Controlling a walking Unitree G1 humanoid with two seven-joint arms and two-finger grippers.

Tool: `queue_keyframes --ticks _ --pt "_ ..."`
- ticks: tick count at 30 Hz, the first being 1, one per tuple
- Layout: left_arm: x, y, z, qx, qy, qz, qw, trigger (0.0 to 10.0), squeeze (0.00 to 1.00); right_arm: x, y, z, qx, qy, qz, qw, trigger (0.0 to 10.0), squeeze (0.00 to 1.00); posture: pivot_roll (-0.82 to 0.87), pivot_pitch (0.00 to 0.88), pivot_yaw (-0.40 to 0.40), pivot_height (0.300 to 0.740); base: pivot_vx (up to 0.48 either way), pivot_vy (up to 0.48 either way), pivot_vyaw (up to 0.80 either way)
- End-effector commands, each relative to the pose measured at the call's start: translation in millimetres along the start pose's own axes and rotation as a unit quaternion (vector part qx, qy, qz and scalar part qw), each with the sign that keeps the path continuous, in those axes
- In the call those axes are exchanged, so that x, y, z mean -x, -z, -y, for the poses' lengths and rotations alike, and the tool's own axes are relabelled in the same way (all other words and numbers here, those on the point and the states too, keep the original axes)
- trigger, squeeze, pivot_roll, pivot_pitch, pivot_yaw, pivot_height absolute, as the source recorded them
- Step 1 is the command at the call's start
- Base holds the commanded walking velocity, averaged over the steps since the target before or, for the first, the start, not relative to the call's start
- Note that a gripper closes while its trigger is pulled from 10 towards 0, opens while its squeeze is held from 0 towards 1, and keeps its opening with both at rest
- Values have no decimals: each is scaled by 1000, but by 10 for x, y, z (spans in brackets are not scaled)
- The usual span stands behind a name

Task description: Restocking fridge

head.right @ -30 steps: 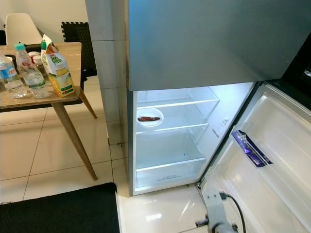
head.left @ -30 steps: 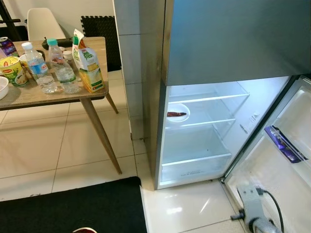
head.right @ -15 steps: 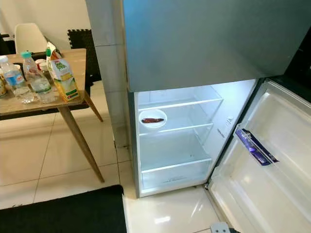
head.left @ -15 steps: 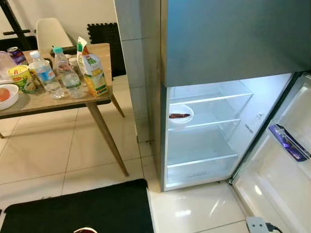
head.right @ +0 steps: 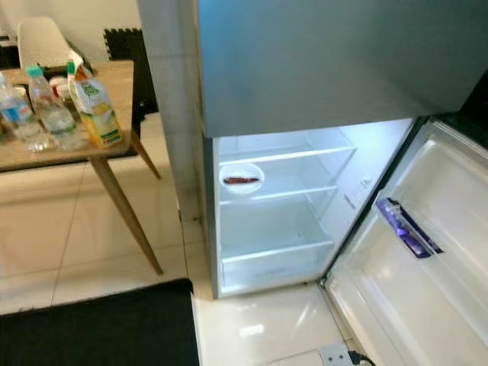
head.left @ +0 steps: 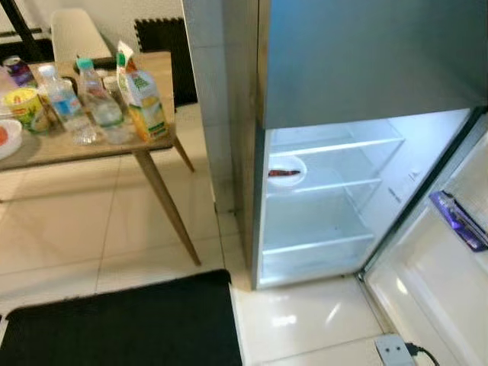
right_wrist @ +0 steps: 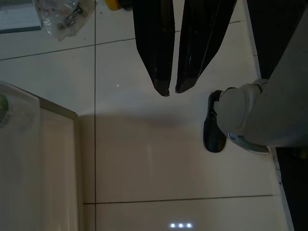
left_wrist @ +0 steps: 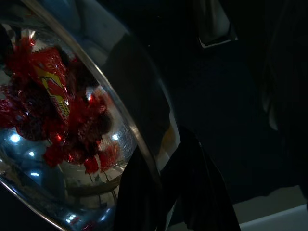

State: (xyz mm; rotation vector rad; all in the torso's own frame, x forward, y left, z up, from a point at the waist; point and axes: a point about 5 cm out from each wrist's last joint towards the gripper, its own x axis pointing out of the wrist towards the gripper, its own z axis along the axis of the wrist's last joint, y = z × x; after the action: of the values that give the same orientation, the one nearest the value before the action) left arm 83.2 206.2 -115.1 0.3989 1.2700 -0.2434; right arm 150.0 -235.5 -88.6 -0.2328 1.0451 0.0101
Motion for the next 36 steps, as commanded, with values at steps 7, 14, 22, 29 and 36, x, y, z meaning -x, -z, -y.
queue_keyframes --ticks 7,14,22,29,36 --pt "19 60 -123 4 -17 -6 1000 10000 0 2 56 -87 8 -1 -8 1000 10000 0 -30 116 -24 740 0 0 0" --pt "9 -1 -112 11 -19 1 1000 10000 0 -6 26 -98 11 -1 -7 1000 10000 0 -28 78 -39 740 0 0 0" --pt "-8 -104 -74 9 -14 9 1000 10000 0 -36 -135 -106 2 1 11 1000 10000 0 -37 29 -25 740 0 0 0" --pt "-11 -218 -163 8 -23 21 999 10000 0 -46 -169 -172 1 -4 13 1000 10000 0 -39 0 -12 740 0 0 0" --pt "-13 -313 -205 2 -29 31 999 10000 0 -53 -201 -210 0 -6 15 1000 10000 0 -46 0 -1 740 0 0 0"
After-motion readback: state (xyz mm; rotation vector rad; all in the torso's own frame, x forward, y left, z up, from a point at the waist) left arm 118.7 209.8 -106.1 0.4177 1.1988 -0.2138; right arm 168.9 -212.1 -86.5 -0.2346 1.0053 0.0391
